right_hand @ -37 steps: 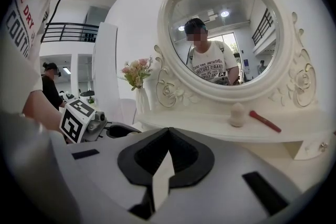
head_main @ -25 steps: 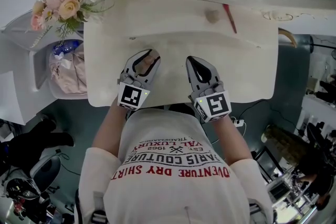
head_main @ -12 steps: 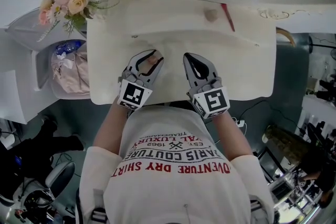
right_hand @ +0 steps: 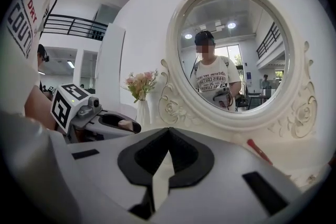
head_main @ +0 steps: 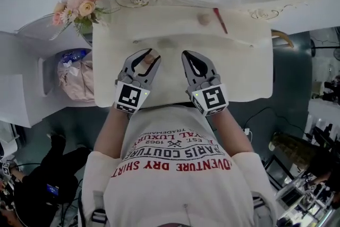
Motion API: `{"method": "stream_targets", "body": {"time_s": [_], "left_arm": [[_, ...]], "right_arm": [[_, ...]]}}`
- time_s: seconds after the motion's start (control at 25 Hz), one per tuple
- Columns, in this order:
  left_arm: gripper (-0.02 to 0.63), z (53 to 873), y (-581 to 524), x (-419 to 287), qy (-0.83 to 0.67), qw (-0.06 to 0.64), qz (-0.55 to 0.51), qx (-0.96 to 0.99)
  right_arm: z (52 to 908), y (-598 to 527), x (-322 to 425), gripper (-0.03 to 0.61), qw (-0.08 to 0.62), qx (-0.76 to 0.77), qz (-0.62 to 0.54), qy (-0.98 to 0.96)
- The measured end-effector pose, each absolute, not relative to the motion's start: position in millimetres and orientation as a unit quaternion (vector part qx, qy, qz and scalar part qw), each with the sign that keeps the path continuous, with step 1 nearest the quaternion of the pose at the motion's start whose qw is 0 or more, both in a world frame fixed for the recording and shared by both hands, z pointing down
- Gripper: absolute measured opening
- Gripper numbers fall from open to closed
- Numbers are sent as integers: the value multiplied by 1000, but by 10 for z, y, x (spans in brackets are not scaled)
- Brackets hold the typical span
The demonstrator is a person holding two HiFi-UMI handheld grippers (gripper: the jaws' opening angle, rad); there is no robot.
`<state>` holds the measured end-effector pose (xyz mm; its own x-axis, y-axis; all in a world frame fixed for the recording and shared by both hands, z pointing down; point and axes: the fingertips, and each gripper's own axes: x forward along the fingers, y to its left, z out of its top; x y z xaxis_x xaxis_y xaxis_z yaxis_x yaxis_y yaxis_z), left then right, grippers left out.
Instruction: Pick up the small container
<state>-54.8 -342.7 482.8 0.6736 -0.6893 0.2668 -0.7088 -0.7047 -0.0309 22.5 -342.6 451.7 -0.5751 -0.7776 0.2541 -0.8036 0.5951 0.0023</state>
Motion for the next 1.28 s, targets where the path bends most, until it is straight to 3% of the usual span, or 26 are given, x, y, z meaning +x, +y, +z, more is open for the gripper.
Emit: {"method": "stream_targets", "body": {"time_s": [0.64, 1.28], "left_arm": [[133, 3815, -3311, -1020, -453, 8, 109, 885], [133, 3691, -3216, -985, -450, -5, 102, 887]], "right_arm": [[3917, -3432, 264, -2, 68, 422, 18, -904], [3811, -3346, 321, -2, 66, 418, -3, -906]]}}
